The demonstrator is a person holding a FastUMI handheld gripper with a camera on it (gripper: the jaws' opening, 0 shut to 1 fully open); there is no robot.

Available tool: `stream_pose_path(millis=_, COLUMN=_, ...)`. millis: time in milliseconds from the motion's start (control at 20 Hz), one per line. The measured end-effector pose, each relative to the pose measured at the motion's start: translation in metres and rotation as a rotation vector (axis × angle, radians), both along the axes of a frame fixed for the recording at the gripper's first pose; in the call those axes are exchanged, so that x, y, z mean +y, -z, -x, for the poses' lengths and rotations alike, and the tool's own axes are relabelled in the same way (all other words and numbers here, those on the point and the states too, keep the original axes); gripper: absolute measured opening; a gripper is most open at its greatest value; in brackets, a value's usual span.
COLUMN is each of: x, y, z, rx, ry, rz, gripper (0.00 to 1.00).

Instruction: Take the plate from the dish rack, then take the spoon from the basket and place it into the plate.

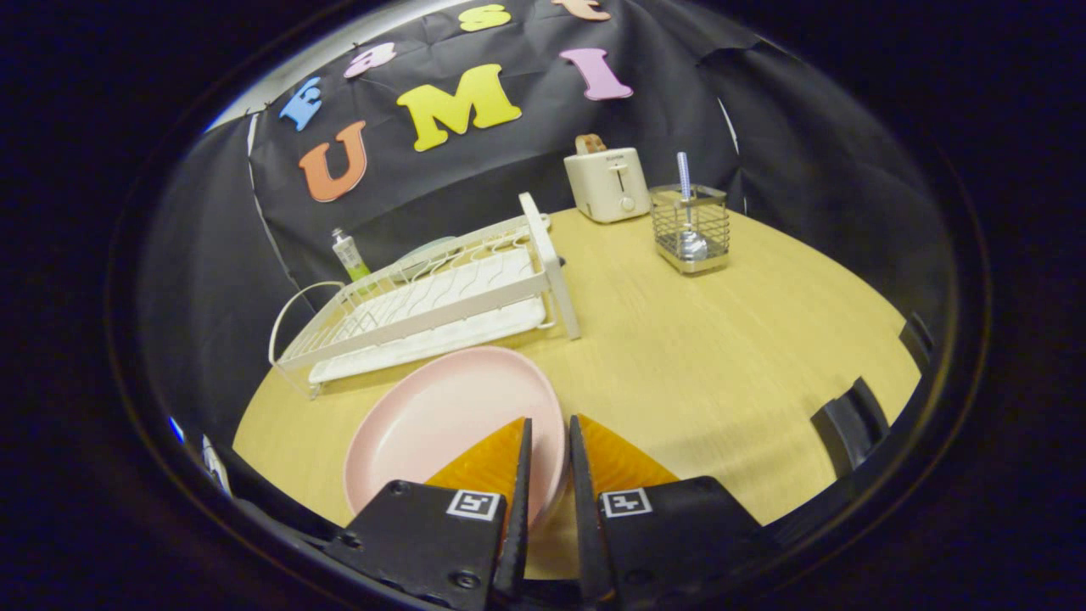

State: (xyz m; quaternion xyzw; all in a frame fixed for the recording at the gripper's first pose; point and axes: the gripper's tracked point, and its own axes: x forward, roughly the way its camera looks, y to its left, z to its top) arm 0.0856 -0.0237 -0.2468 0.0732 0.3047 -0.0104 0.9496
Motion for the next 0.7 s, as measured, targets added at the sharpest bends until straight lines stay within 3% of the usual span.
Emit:
stream_pose_path(millis=200, x=-0.035, y=-0.029, z=-0.016, rx=-0.101, ry=0.024, rz=0.054, gripper=0.55)
stream_pose_path(millis=350, x=-0.076, y=-0.059, z=-0.027, rx=-0.204, ry=0.089, rz=0.105, gripper=0.81)
stream_pose_path(millis=450, x=-0.101, y=-0.074, z=-0.044, rx=-0.236, ry=0.091, rz=0.163, gripper=1.00)
stream_pose_path(millis=600, x=-0.132, y=-0.098, z=-0.071, rx=-0.276, ry=0.057, rz=0.253, gripper=1.00)
stream_pose_path(millis=700, x=-0.149, y=-0.115, z=-0.092, rx=-0.309, ry=0.067, rz=0.229, gripper=1.00)
